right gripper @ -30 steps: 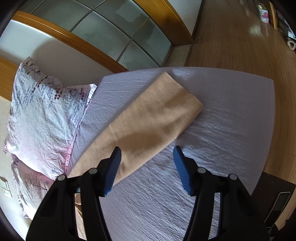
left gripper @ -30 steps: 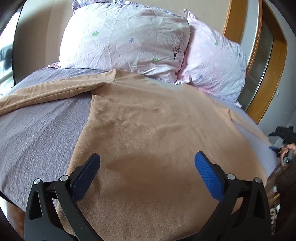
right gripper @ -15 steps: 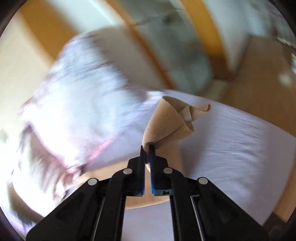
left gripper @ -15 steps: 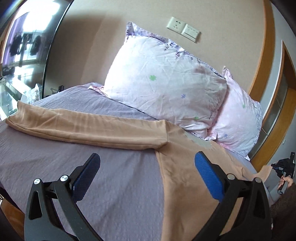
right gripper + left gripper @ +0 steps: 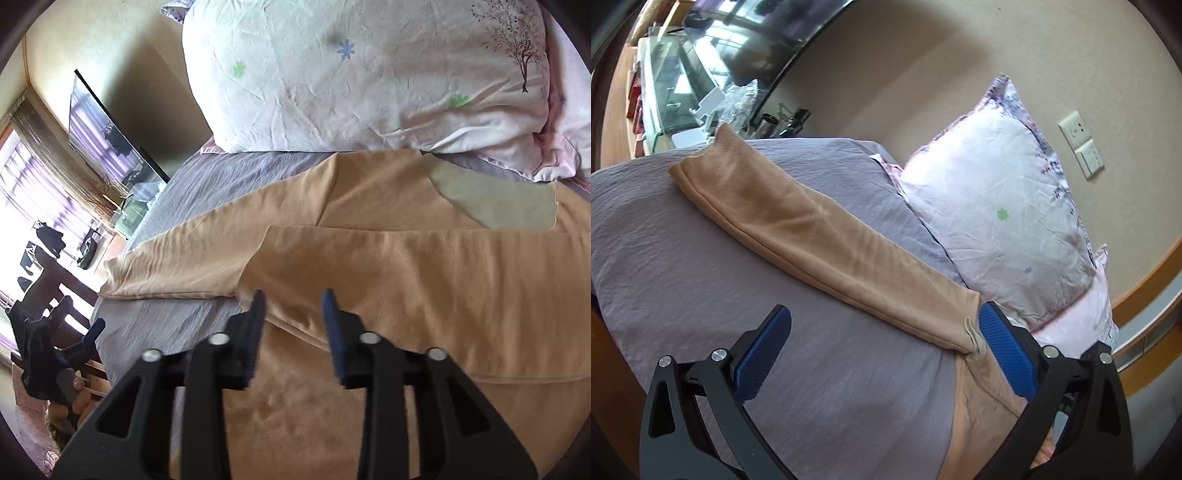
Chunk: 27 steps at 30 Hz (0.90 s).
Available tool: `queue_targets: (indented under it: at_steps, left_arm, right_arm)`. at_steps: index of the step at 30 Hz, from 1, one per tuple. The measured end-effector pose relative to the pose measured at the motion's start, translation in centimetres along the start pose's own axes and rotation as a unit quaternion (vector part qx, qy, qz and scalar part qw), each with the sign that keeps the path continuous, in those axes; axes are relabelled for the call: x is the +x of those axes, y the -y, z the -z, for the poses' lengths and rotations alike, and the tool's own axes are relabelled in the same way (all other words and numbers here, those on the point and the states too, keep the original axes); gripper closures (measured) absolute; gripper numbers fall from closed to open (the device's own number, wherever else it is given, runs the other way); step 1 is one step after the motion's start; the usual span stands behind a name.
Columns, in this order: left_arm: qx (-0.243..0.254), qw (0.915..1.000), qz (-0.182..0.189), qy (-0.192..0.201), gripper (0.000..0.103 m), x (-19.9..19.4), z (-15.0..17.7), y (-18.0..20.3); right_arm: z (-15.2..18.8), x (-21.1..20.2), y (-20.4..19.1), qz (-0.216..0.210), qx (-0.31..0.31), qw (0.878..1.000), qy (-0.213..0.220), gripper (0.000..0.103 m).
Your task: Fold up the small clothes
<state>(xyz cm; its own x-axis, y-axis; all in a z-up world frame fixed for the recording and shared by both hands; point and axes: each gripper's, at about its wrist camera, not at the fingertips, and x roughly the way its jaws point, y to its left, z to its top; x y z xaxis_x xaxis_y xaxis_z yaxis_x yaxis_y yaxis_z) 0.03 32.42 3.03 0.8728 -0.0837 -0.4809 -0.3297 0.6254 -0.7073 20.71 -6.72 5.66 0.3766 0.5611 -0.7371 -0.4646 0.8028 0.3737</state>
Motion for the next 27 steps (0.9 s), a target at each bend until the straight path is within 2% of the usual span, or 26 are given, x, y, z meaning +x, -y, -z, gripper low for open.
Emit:
queue_targets:
  at_steps: [1, 2, 5, 9, 11, 16, 18, 20, 21, 23, 25, 27]
  left_arm:
    - [-0.006, 1.0000, -0.007, 0.002, 0.001, 0.0, -0.5, -0.5]
    - [-0.013, 0.9998, -0.017, 0.005, 0.002, 0.0, -1.1, -1.1]
    - [-0.050, 0.9981, -0.036, -0.002, 0.009, 0.6, -2.6, -2.9]
    - [-0.114, 0.9918, -0.055, -0.017, 0.024, 1.5, -3.9, -5.5]
    - [-0.126, 0.9897, -0.065, -0.017, 0.025, 1.6, -4.4, -6.0]
    - [-0.164, 0.9831, -0.074, -0.034, 0.025, 2.4, -6.0, -6.4]
    - [-0.181, 0.9788, -0.086, -0.040, 0.039, 2.8, -6.8, -6.8]
    - [-0.190, 0.9737, -0.116, -0.051, 0.089, 3.4, -7.2, -7.7]
    - [-0.191, 0.9725, -0.121, -0.057, 0.096, 3.7, -7.3, -8.2]
    - [-0.163, 0.9761, -0.134, -0.053, 0.097, 3.9, -7.5, -7.3]
    - [-0.101, 0.9850, -0.137, -0.032, 0.097, 3.7, -7.9, -3.9]
    - [-0.034, 0.9930, -0.111, -0.021, 0.098, 4.0, -8.4, 1.0]
  right_arm:
    - [0.3, -1.4, 0.4, 0.002, 0.005, 1.000, 0.023, 0.037]
    - [-0.1, -2.5, 1.3, 0.005, 0.011, 0.999, 0.040, 0.030]
    - [-0.2, -6.5, 4.3, 0.009, 0.028, 0.997, 0.074, 0.027]
    - [1.3, -9.0, 6.7, 0.022, 0.053, 0.994, 0.092, 0.024]
    - [2.7, -8.9, 6.9, 0.016, 0.065, 0.993, 0.096, 0.024]
    - [3.4, -8.4, 7.4, -0.009, 0.080, 0.992, 0.095, 0.021]
    - [3.8, -8.3, 7.3, -0.019, 0.077, 0.993, 0.091, 0.020]
    - [4.1, -8.4, 7.4, -0.028, 0.074, 0.993, 0.089, 0.020]
    - [4.3, -8.7, 7.4, -0.030, 0.073, 0.993, 0.091, 0.020]
    - [4.6, -9.6, 7.8, -0.027, 0.071, 0.992, 0.100, 0.020]
    - [5.0, -10.8, 8.5, -0.019, 0.071, 0.991, 0.116, 0.019]
    - [5.4, -12.2, 9.4, -0.006, 0.074, 0.988, 0.137, 0.018]
